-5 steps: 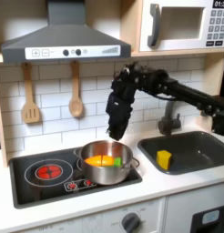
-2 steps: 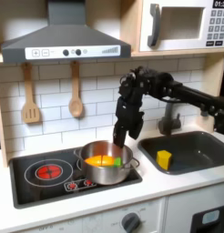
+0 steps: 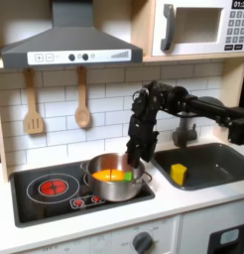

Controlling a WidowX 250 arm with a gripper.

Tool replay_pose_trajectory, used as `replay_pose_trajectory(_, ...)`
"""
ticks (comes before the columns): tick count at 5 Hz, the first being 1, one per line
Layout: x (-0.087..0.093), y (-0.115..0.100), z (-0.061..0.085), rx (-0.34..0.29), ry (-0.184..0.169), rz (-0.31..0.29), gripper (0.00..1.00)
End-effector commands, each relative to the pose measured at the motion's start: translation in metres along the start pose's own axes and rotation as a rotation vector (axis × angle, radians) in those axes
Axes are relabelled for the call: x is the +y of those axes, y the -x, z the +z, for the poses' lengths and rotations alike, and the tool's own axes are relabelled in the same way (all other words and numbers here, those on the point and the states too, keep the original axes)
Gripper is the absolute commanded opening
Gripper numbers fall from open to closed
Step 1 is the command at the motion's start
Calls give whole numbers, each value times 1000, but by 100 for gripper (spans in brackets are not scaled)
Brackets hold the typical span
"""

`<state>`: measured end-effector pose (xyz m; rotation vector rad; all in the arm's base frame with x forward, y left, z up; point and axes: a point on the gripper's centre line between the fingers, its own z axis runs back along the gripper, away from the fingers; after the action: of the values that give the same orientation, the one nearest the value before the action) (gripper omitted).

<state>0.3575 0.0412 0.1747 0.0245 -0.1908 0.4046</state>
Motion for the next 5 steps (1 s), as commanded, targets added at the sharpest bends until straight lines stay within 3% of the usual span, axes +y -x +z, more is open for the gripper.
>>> replay_pose_trajectory(1, -8, 5, -19, 64, -1, -73, 0)
replay_pose_trajectory(3, -15, 3, -19, 48, 3, -124, 0)
replay_pose_trajectory(5, -13, 4, -19, 52, 7, -122, 0)
